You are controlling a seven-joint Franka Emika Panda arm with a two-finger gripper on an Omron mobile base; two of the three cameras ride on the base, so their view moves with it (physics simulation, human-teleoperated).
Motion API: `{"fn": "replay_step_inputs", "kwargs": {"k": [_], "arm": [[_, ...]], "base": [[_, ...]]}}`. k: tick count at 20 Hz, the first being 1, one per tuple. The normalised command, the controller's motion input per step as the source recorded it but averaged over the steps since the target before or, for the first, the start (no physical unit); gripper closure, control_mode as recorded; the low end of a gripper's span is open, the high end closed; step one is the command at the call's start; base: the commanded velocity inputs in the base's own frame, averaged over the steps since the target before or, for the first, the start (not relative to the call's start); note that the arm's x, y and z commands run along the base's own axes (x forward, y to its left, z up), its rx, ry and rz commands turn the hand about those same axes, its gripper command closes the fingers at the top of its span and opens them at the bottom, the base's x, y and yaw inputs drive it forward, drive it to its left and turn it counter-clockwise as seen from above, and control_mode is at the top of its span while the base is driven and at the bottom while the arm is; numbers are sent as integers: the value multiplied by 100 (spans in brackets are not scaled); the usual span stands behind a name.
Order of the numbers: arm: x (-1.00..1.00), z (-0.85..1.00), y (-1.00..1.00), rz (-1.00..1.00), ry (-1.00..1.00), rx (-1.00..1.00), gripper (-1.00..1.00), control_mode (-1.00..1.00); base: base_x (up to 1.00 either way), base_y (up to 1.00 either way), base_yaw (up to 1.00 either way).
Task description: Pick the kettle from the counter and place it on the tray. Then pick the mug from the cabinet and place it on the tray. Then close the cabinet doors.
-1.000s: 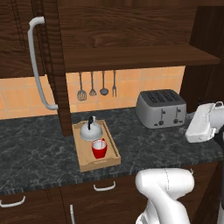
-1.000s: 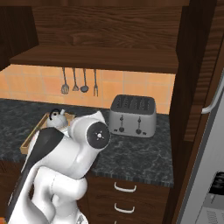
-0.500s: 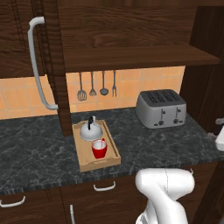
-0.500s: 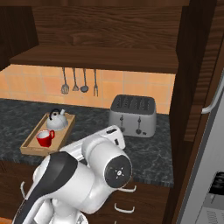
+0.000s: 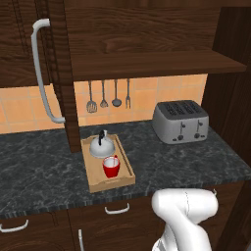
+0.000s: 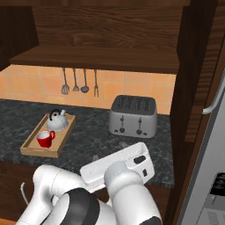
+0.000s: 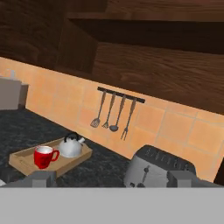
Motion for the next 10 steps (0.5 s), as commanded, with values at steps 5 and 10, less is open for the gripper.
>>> {"fn": "replay_step_inputs", "kwargs": {"k": [5,10], "arm": [[-39,7,-54,-13,-10,0,-100,-100],[-24,8,-63,-12,-10,0,-100,-100]], "base": [[0,0,0],[0,0,0]]}}
